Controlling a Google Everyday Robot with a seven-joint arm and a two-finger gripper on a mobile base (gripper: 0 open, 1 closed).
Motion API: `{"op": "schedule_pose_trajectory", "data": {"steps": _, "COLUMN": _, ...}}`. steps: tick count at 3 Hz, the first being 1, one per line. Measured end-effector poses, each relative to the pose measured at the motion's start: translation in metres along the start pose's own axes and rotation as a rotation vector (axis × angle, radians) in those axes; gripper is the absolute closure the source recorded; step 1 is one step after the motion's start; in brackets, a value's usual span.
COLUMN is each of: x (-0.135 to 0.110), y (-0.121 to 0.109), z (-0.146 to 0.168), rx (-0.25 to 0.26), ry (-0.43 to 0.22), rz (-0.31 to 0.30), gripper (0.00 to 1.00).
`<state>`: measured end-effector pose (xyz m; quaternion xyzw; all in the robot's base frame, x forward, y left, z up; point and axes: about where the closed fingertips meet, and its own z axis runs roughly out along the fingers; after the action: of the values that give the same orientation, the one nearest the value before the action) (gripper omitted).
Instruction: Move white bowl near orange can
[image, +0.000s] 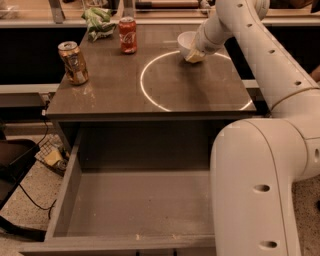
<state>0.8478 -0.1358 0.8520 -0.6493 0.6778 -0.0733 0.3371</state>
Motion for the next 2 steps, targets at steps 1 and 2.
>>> {"op": "schedule_pose_trajectory", "data": {"steps": 1, "x": -0.0005, "y": 0.0017, "z": 0.0036, "rx": -0.005, "ry": 0.000, "rz": 0.000, "gripper": 1.00}}
{"op": "schedule_pose_trajectory", "data": {"steps": 2, "x": -0.0005, "y": 0.0018, "z": 0.0037, "rx": -0.005, "ry": 0.000, "rz": 0.000, "gripper": 1.00}}
